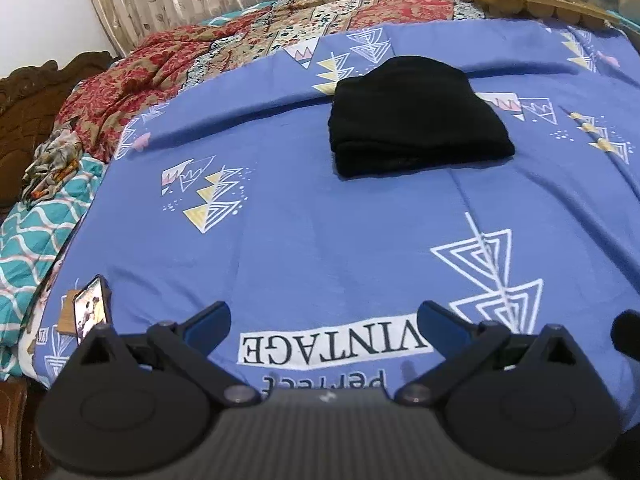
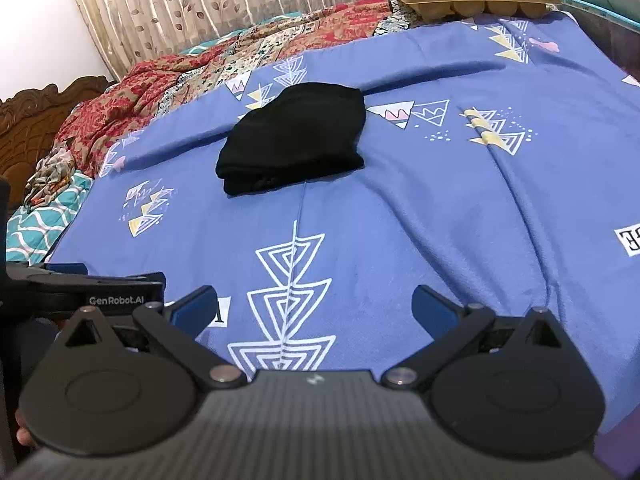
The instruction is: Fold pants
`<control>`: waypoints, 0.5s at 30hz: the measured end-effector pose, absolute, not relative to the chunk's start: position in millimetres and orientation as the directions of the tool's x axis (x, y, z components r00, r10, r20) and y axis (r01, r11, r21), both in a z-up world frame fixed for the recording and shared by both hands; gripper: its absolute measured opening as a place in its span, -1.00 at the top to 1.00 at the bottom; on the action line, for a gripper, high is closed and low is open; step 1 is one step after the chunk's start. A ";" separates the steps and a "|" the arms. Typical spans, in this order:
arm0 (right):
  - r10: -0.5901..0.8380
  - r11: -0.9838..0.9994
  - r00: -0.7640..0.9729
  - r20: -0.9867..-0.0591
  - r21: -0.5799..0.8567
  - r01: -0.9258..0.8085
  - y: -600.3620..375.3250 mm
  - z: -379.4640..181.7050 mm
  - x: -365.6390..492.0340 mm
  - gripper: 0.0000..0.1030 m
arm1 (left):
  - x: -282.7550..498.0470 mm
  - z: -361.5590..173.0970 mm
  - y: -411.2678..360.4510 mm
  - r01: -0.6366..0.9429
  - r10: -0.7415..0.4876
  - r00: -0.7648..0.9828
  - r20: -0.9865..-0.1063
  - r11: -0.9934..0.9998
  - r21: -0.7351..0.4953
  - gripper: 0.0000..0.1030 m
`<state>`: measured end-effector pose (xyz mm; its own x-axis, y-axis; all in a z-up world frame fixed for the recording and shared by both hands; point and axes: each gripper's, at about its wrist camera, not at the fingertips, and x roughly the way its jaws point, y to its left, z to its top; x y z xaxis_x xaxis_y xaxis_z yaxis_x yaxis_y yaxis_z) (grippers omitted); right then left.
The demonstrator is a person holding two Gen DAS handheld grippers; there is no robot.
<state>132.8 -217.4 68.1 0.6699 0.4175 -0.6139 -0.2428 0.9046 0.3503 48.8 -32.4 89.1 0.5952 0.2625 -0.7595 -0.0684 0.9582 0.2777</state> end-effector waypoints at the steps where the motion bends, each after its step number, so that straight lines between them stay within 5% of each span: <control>1: 0.419 0.904 0.667 -0.616 0.351 -0.244 -216.9 67.3 133.6 -1.00 | 50.0 88.4 -31.3 -0.072 0.272 0.596 -0.755 0.955 0.287 -0.99; 15: 0.431 0.900 0.629 -0.647 0.363 -0.243 -212.0 56.4 141.8 -1.00 | 63.0 73.1 -16.5 -0.074 0.294 0.573 -0.765 0.948 0.309 -0.99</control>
